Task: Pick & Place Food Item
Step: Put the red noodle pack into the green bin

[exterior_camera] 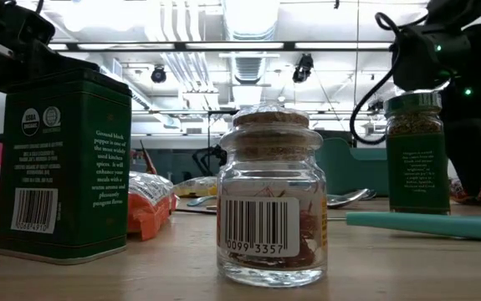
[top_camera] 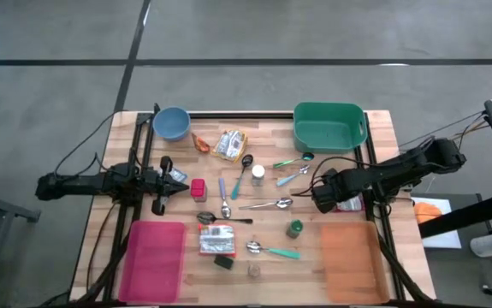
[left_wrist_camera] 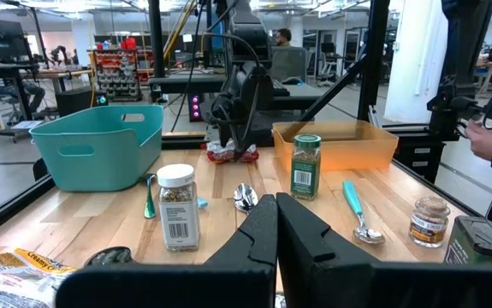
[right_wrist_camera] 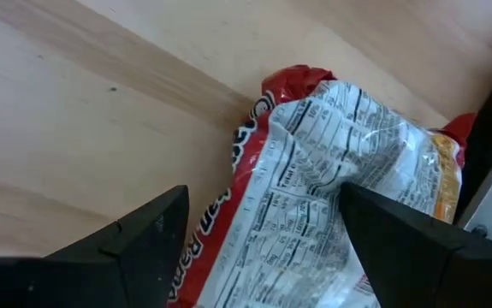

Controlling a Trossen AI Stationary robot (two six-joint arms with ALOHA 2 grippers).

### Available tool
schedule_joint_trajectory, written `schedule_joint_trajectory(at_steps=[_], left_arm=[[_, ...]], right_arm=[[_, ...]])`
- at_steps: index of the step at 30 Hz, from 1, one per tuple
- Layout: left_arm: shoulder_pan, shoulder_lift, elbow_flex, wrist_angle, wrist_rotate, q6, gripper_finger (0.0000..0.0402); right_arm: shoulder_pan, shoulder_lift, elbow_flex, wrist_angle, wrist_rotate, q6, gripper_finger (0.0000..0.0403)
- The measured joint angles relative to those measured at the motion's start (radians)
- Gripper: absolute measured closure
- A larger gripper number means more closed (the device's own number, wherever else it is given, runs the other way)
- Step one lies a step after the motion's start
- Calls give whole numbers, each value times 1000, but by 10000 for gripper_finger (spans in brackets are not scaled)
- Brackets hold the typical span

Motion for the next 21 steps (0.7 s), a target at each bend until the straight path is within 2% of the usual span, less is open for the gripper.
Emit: schedule_joint_trajectory(at_steps=[13,16,21], left_arm=[[0,0,0,0,0,0,401],[0,0,0,0,0,0,401],[0,0,0,0,0,0,401]], right_arm=[[0,52,19,-2,-18,-4,112],[0,43,19,-2,-22,-4,142],[0,41,18,-1,-22,-3,215]])
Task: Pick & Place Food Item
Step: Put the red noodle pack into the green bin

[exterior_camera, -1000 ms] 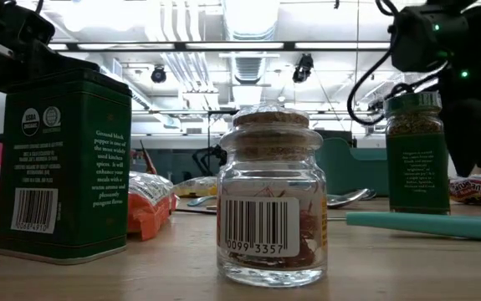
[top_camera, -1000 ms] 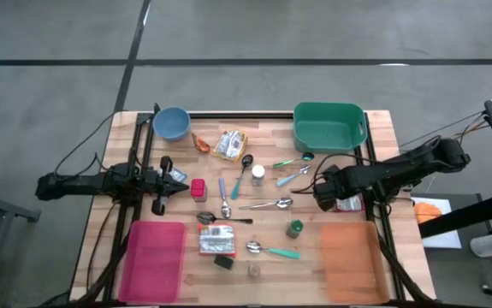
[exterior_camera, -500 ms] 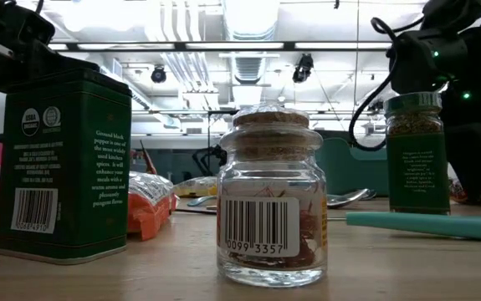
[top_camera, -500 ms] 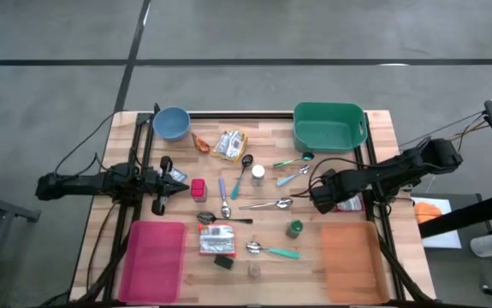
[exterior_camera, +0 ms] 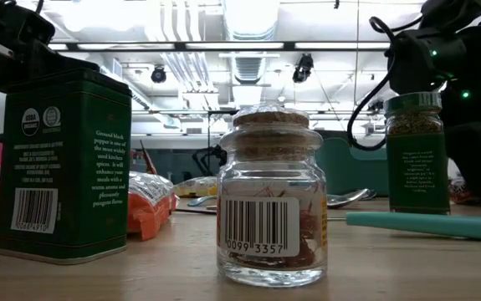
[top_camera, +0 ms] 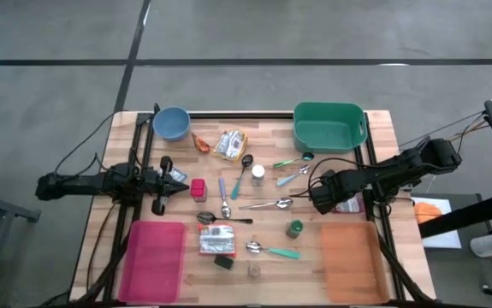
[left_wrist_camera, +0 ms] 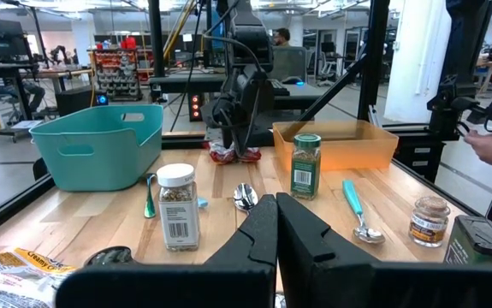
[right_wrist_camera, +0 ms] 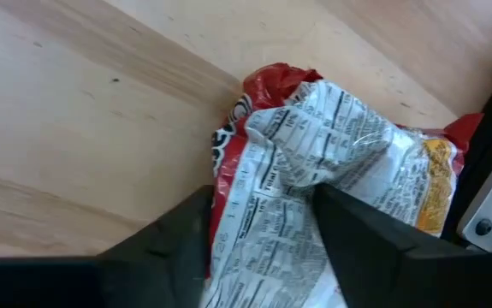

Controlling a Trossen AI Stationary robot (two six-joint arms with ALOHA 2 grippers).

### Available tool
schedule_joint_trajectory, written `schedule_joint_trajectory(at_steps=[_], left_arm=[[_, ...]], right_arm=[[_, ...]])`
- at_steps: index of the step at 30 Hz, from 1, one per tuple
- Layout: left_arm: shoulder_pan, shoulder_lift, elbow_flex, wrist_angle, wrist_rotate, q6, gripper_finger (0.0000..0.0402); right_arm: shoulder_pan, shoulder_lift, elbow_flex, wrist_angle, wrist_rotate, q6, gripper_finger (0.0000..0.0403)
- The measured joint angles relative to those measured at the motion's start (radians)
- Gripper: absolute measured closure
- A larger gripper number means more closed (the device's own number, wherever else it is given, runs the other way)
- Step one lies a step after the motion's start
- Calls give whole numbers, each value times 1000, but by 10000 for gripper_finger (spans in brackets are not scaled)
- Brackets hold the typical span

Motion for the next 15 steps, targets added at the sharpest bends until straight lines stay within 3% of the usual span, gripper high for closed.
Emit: schedule_joint_trajectory(at_steps=[8,15], left_arm=[[0,0,0,0,0,0,401],[0,0,0,0,0,0,401]], right_arm=[[0,0,0,0,0,2,324],[0,0,0,-1,1,-1,385]])
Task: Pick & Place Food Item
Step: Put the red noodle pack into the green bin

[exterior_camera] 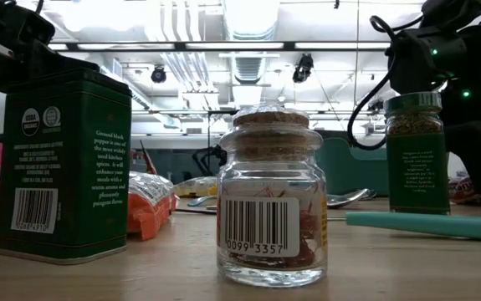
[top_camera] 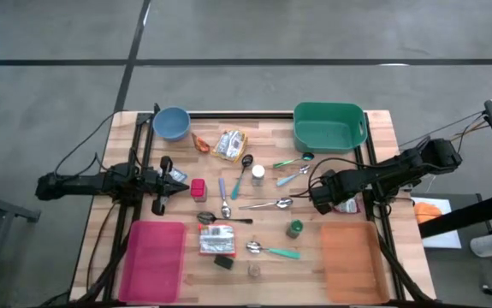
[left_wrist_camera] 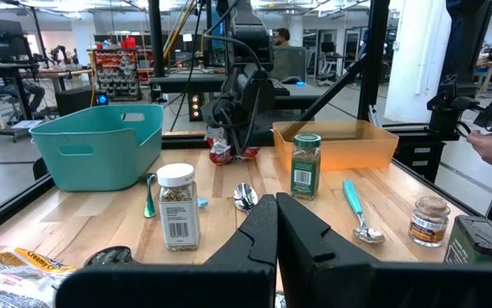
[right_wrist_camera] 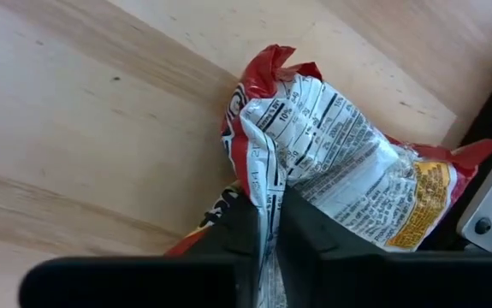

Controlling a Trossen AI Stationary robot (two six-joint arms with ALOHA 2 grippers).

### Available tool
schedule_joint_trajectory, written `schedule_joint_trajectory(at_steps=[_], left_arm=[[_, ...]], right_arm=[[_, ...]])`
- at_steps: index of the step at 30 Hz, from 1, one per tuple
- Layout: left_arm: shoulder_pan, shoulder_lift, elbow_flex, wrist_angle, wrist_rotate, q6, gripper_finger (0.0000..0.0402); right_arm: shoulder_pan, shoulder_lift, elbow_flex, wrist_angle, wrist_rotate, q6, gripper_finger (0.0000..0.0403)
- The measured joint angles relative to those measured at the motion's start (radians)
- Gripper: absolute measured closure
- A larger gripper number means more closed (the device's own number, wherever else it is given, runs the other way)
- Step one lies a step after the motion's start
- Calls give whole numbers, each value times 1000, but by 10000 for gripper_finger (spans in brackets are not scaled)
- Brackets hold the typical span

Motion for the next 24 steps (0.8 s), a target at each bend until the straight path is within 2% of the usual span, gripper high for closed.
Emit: schedule_joint_trajectory(at_steps=[11,17,24], left_arm=[[0,0,0,0,0,0,401],[0,0,0,0,0,0,401],[0,0,0,0,0,0,401]], right_arm=[[-1,-81,22,-58,4,-4,389],[0,-145,132,-211,113,0,391],[-1,-180,281,-280,234,-39,391]])
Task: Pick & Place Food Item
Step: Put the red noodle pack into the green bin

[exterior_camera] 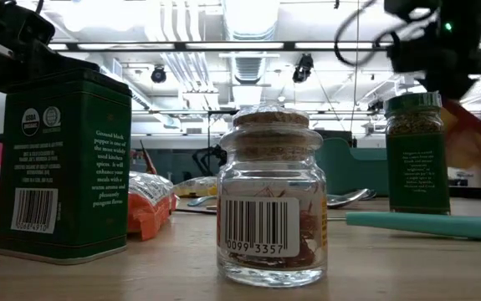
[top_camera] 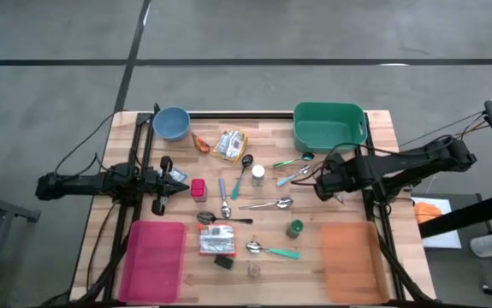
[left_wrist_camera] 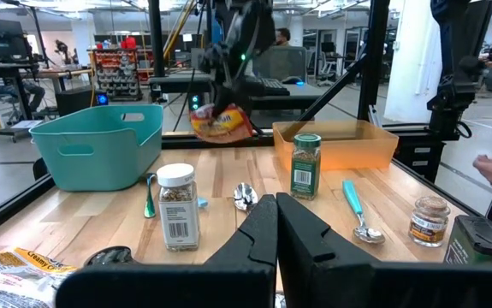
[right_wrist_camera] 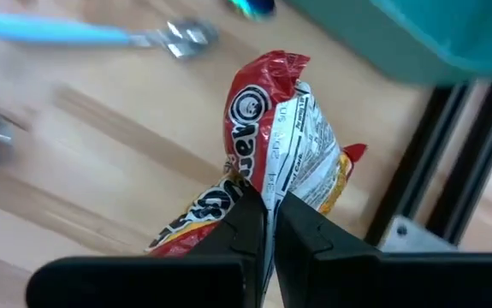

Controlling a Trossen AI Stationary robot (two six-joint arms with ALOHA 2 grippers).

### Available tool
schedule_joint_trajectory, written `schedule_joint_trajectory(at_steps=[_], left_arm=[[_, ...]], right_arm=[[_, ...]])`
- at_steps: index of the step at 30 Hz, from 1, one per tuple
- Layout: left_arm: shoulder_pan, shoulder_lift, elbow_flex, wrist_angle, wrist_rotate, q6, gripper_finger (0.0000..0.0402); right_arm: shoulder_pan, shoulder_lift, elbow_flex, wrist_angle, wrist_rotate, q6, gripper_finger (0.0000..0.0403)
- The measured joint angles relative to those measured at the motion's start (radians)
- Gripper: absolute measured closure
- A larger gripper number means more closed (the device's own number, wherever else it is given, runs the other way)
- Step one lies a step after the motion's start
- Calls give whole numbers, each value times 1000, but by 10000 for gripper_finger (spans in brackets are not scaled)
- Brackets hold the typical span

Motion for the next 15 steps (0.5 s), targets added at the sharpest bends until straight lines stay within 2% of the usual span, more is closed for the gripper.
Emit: schedule_joint_trajectory(at_steps=[8,15], left_arm=[[0,0,0,0,0,0,401],[0,0,0,0,0,0,401]], right_arm=[[-38,12,174,-85,135,-80,390],[-136,12,292,-86,182,-232,390]])
